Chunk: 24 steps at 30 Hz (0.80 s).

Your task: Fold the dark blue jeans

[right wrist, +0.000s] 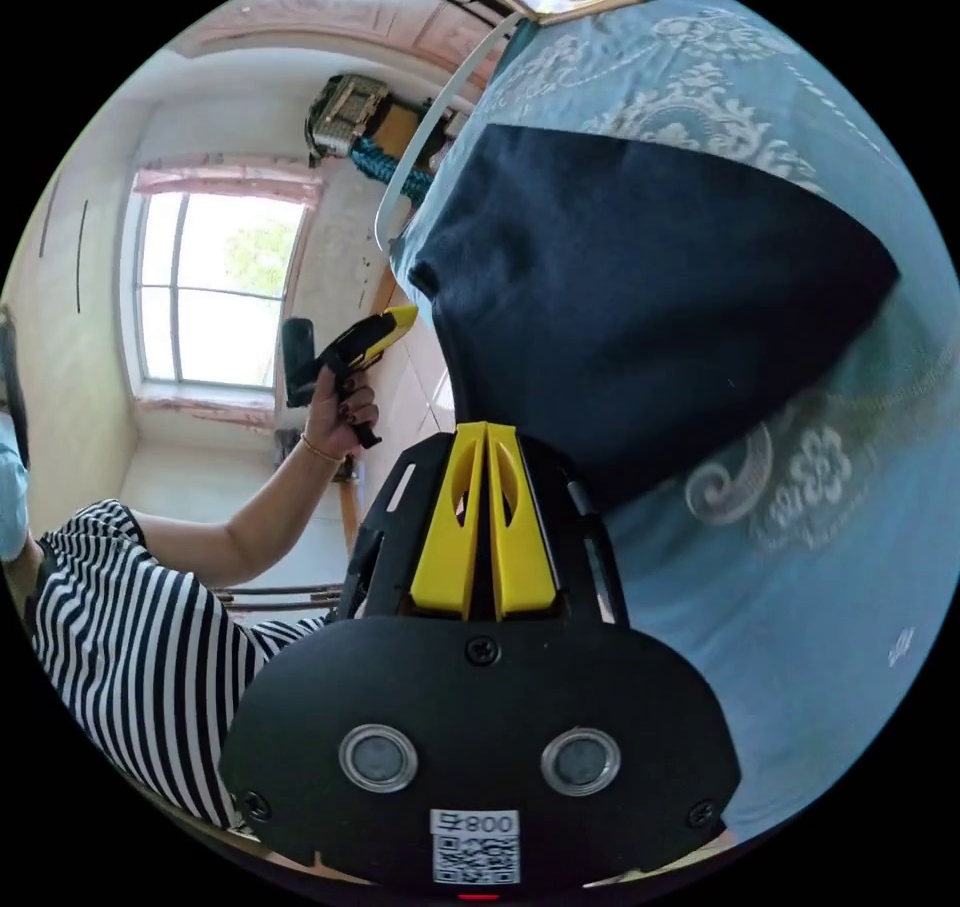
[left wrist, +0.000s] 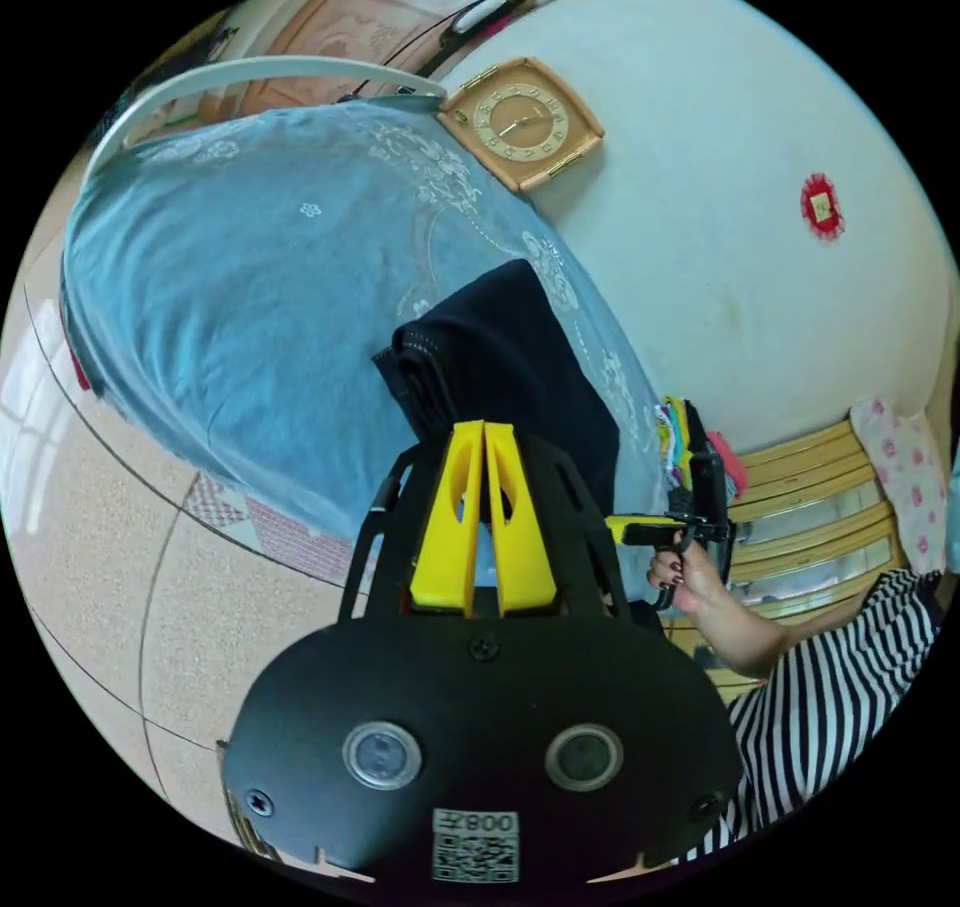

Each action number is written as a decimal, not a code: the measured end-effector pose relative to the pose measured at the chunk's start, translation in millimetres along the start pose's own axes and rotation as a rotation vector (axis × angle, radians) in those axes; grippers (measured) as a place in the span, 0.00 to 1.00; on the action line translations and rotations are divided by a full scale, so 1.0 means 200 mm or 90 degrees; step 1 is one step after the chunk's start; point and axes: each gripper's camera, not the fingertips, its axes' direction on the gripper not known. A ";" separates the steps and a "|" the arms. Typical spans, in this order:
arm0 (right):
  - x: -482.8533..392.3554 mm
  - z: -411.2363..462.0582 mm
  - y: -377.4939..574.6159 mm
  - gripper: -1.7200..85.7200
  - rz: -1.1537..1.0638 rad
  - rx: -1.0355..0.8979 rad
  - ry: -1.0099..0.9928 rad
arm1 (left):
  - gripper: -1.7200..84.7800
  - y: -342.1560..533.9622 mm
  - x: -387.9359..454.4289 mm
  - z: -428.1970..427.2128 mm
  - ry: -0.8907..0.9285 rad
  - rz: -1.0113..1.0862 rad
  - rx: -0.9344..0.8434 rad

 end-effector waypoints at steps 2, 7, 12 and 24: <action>0.12 -0.10 0.18 0.07 0.064 0.036 -0.042 | 0.05 0.07 -0.07 0.00 0.062 -0.030 -0.006; 0.40 -0.09 0.47 0.13 0.217 0.073 -0.158 | 0.12 0.29 -0.21 0.15 0.205 -0.124 -0.084; 0.53 0.02 0.48 0.15 0.249 0.080 -0.284 | 0.17 0.41 -0.22 0.40 0.284 -0.151 -0.188; 0.71 -0.01 0.57 0.17 0.275 0.113 -0.372 | 0.13 0.40 -0.26 0.57 0.333 -0.180 -0.211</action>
